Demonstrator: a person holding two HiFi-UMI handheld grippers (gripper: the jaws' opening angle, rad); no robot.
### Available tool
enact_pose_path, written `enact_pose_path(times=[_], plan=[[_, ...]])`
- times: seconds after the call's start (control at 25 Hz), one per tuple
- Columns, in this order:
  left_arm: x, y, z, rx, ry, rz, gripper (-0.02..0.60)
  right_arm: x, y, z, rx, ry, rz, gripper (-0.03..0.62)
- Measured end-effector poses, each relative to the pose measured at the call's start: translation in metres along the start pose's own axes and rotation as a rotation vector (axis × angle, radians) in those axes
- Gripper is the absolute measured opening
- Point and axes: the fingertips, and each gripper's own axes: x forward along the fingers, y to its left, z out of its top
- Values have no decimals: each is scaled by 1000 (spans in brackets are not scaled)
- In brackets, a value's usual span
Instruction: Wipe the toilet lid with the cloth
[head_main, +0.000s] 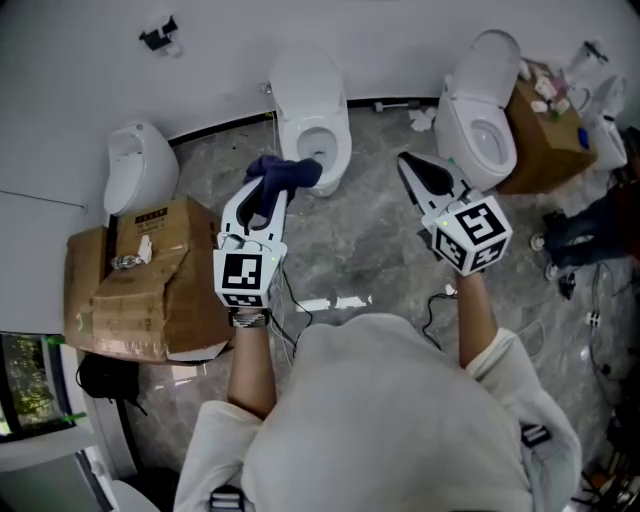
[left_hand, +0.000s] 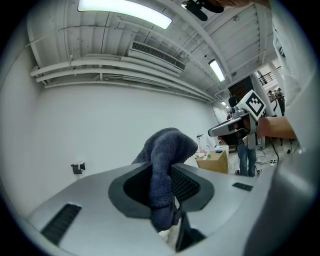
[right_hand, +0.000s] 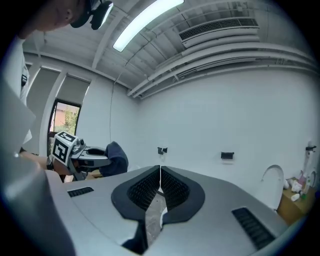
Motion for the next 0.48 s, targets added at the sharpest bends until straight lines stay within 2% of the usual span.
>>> enact_pose_path(times=[0.12, 0.32, 0.48], plan=[[5, -5, 3, 6, -1, 5, 97, -3, -5, 1, 15, -11, 19, 29], [10, -15, 6, 8, 2, 26, 98, -7, -10, -6, -47, 20, 58, 29], [17, -31, 3, 14, 19, 34, 98, -14, -20, -15, -40, 38, 85, 29]])
